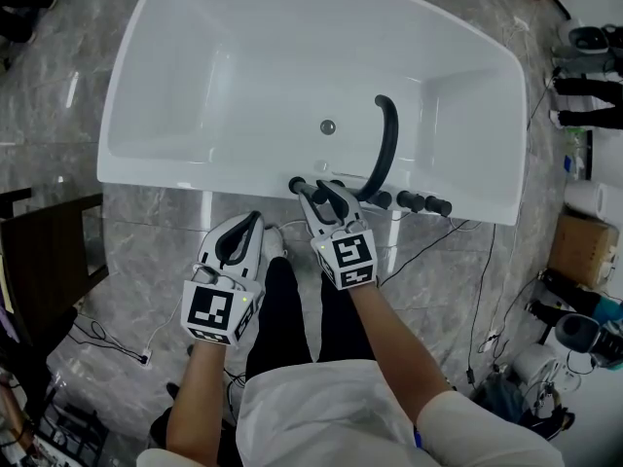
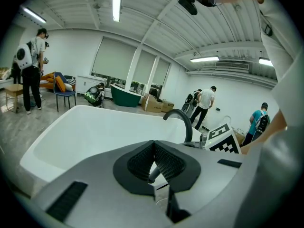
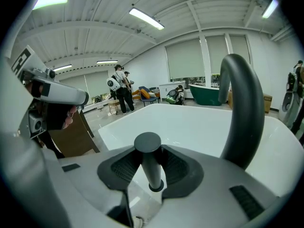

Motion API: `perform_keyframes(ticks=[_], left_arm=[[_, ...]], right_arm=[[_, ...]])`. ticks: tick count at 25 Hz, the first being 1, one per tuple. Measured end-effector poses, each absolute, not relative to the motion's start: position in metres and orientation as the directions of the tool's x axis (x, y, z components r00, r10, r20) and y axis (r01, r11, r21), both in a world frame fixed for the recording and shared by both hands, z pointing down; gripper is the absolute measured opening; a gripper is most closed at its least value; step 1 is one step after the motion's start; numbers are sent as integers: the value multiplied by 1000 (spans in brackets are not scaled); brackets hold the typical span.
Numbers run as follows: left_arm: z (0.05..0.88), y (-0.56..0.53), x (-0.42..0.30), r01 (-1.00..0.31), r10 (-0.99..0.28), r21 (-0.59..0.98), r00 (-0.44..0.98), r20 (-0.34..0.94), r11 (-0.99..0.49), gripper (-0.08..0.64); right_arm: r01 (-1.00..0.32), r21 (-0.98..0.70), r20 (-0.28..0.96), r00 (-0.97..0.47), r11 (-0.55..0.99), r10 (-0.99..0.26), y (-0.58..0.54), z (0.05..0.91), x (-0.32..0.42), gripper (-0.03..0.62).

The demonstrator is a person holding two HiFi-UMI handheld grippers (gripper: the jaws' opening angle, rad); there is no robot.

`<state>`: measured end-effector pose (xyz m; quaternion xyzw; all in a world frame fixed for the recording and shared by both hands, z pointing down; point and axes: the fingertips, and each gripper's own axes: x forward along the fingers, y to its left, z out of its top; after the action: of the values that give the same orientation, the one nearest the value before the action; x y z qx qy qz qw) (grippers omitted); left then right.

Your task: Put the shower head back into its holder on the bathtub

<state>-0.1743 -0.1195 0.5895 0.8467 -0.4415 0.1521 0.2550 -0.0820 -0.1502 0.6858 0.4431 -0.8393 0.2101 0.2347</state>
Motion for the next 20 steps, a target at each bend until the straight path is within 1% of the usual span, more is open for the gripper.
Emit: perform_keyframes(ticks=[20], left_arm=[[592, -116, -170, -821, -656, 307, 570, 494, -482, 11]], right_arm=[[-816, -116, 603, -510, 566, -613, -146, 695, -96, 147]])
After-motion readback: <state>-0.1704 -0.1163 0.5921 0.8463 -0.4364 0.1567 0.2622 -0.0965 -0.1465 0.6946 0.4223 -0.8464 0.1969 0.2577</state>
